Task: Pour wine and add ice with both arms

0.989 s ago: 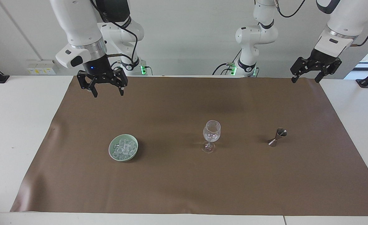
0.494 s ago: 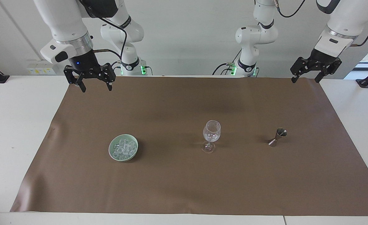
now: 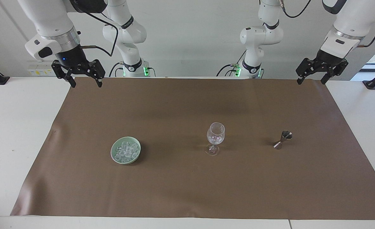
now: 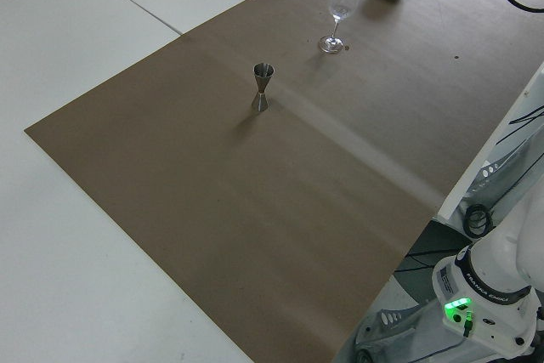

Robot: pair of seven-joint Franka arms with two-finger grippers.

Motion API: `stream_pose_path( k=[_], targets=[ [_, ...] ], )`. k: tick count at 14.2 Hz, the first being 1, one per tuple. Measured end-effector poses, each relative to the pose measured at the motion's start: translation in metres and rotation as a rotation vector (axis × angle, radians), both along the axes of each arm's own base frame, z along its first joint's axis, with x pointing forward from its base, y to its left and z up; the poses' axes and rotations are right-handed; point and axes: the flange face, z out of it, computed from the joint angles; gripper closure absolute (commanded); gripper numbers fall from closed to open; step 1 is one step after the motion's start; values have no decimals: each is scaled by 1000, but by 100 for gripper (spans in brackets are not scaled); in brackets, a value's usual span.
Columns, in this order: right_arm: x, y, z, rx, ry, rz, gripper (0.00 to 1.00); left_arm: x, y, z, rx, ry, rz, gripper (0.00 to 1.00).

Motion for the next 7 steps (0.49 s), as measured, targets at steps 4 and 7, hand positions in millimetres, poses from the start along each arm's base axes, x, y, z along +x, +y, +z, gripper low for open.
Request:
stream_pose_path(
  k=[4, 7],
  targets=[
    [0, 0, 0, 0, 0, 1, 0, 0, 0, 0, 0, 0, 0, 0],
    [0, -3, -1, 0, 2, -6, 0, 0, 0, 0, 0, 0, 0, 0]
  ],
)
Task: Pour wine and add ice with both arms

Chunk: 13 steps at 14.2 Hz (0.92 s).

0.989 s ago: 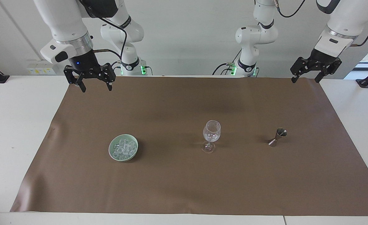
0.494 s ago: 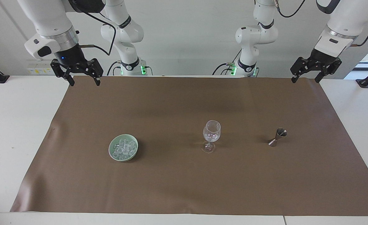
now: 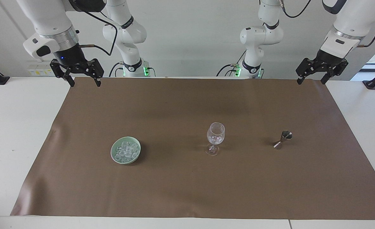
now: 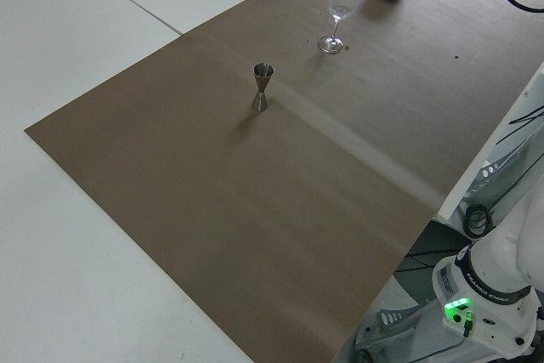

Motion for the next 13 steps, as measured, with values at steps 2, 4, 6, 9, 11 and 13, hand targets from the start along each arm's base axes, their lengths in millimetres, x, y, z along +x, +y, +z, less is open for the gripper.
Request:
stream_pose_path(
  k=[2, 4, 6, 9, 11, 13],
  targets=[
    [-1, -8, -2, 0, 11, -14, 0, 0, 0, 0, 0, 0, 0, 0],
    [-2, -8, -2, 0, 17, -14, 0, 0, 0, 0, 0, 0, 0, 0],
    [-5, -6, 3, -1, 9, -12, 0, 0, 0, 0, 0, 0, 0, 0],
    [-15, -15, 7, -4, 11, -30, 0, 0, 0, 0, 0, 0, 0, 0],
    [-21, -35, 3, -4, 23, -59, 0, 0, 0, 0, 0, 0, 0, 0],
    [-30, -54, 2, -3, 47, -64, 0, 0, 0, 0, 0, 0, 0, 0]
  ],
)
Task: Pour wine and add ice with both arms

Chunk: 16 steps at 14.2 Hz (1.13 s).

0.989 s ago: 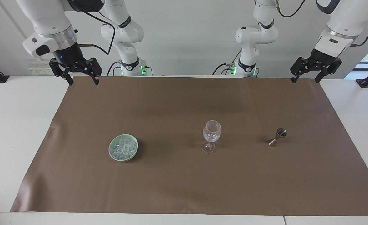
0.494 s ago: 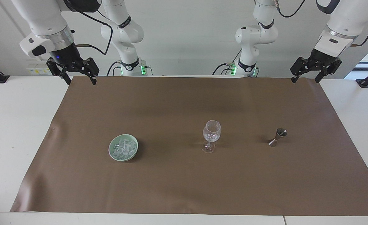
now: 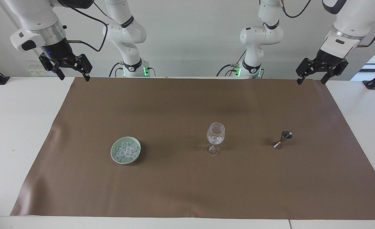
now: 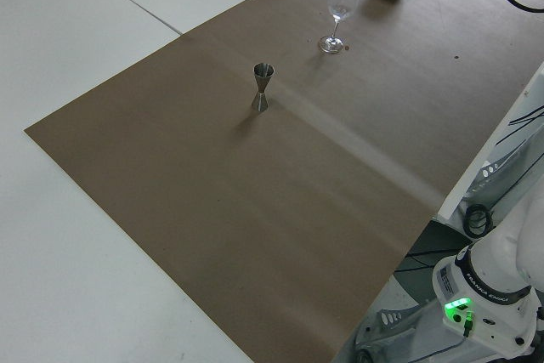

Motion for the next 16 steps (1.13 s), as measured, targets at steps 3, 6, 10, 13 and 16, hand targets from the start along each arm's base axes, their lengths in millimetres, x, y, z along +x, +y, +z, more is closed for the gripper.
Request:
stream_pose_path(
  k=[3, 6, 10, 13, 16],
  targets=[
    [-13, -6, 8, 3, 18, 2, 0, 0, 0, 0, 0, 0, 0, 0],
    [-15, 4, 10, 3, 20, 22, 0, 0, 0, 0, 0, 0, 0, 0],
    [-14, 11, 9, 3, 21, 36, 0, 0, 0, 0, 0, 0, 0, 0],
    [-14, 12, 9, 3, 21, 39, 0, 0, 0, 0, 0, 0, 0, 0],
    [-14, 14, 9, 2, 20, 40, 0, 0, 0, 0, 0, 0, 0, 0]
  ],
)
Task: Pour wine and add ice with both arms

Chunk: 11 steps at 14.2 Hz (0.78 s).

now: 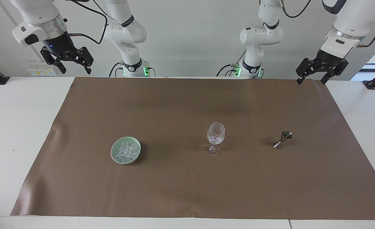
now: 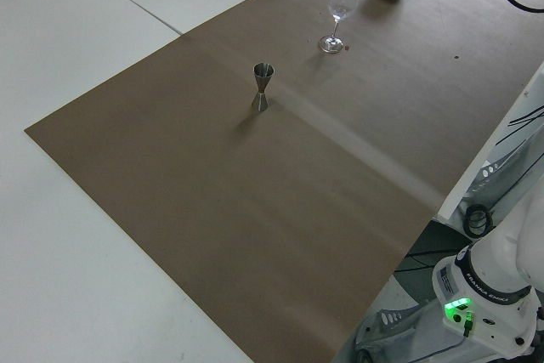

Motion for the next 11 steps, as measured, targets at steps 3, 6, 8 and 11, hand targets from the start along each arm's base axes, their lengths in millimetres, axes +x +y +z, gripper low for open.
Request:
stream_pose_path(
  k=[3, 6, 8, 11],
  targets=[
    [0, 0, 1, 0, -1, 0, 0, 0, 0, 0, 0, 0, 0, 0],
    [0, 4, 1, 0, -2, 7, 0, 0, 0, 0, 0, 0, 0, 0],
    [0, 10, 1, 1, -2, 18, 0, 0, 0, 0, 0, 0, 0, 0],
    [0, 13, 1, 1, -2, 24, 0, 0, 0, 0, 0, 0, 0, 0]
  ],
)
